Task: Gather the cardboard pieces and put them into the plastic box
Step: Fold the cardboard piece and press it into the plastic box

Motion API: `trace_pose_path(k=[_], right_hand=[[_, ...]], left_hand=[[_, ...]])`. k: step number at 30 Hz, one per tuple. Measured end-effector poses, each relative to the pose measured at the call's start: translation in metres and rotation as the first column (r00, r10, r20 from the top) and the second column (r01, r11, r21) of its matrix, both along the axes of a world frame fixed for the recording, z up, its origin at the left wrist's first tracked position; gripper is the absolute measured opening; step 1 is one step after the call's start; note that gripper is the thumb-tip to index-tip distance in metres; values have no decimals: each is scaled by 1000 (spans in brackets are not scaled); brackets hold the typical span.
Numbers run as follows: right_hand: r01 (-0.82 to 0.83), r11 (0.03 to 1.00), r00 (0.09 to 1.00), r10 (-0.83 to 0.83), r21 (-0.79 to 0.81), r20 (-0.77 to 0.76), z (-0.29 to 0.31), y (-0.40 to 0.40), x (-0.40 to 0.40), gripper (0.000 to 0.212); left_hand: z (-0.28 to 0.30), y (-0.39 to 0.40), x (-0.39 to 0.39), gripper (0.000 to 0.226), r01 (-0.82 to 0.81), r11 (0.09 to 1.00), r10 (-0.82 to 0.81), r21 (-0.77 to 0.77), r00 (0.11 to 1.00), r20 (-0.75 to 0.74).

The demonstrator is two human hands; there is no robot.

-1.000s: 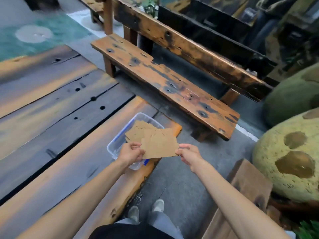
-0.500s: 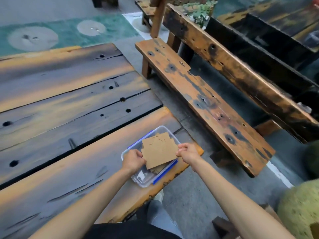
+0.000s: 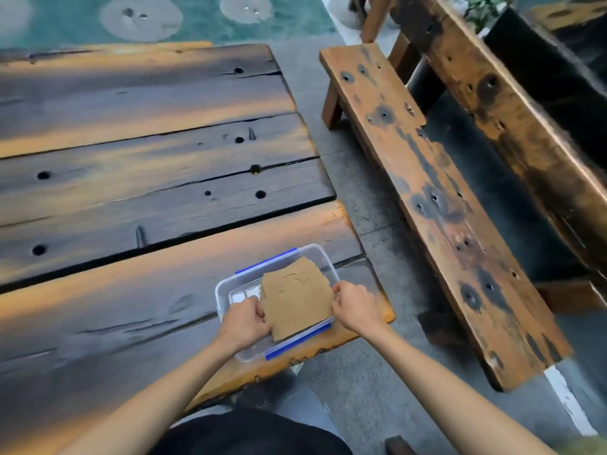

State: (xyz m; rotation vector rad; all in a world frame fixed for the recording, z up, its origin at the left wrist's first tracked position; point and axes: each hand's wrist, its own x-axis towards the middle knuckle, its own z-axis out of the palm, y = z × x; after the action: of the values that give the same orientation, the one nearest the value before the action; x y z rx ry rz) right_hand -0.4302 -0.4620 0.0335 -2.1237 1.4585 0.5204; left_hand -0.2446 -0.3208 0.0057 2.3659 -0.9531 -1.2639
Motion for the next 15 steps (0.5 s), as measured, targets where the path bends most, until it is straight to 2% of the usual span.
trace_pose_path(k=[3,5,7,10,15], right_hand=[[-164,984,985,159,-71,-73,15,-11,7,27],[-249,957,969,247,-150,-30,23,-20,16,26],[-339,924,931,357,-178,78,26,-30,27,33],[-534,840,814,541,-91,211,22,-44,46,51],[-715,699,683,701,-8,204,4,-54,70,73]], left_hand=[[-4,1,5,28,-8,999,7,37,999,35],[-7,-2,9,37,-32,999,28,40,997,78],[-10,-5,11,53,-39,999,39,-2,995,93],[-14,-12,13,86,-43,996,48,-75,996,71],[-20,-21,15,102,60,995,-55,-80,997,61]])
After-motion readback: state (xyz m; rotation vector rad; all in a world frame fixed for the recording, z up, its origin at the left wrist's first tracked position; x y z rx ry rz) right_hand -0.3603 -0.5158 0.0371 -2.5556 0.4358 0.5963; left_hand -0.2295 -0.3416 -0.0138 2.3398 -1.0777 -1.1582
